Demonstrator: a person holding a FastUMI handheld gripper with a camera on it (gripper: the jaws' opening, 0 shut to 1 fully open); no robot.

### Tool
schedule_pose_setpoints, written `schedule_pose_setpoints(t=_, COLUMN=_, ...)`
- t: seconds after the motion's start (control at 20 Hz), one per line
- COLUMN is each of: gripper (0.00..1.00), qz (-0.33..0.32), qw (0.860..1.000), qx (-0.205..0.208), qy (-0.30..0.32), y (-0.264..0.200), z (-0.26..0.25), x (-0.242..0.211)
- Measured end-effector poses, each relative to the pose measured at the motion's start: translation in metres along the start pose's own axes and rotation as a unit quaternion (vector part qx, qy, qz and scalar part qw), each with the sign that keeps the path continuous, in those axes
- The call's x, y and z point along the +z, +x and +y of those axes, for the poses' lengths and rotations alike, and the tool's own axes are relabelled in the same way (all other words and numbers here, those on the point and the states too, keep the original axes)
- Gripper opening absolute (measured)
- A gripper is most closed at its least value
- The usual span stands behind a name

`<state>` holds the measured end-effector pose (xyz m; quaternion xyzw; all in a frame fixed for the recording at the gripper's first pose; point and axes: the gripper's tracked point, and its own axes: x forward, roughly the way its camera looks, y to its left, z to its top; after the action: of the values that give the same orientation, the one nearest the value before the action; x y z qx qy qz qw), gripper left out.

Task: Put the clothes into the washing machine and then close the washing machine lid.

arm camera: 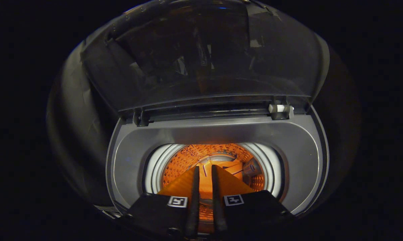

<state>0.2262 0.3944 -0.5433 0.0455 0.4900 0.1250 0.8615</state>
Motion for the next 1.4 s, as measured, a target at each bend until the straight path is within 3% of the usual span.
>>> schedule_pose_setpoints(t=0.4, gripper=0.99, qz=-0.031, qw=0.999, qx=-0.023, qy=-0.009, y=-0.03, z=-0.006, x=0.01)
schedule_pose_setpoints(t=0.7, gripper=0.99, qz=-0.104, qw=0.994, qx=-0.019, qy=-0.014, y=-0.111, z=0.011, x=0.062)
schedule_pose_setpoints(t=1.0, gripper=0.98, qz=-0.191, qw=0.98, qx=-0.008, qy=-0.048, y=-0.172, z=0.039, x=0.156)
schedule_pose_setpoints(t=1.2, gripper=0.98, qz=-0.225, qw=0.972, qx=-0.012, qy=-0.059, y=-0.19, z=0.049, x=0.218)
schedule_pose_setpoints(t=1.4, gripper=0.99, qz=-0.235, qw=0.97, qx=-0.02, qy=-0.063, y=-0.173, z=0.044, x=0.257)
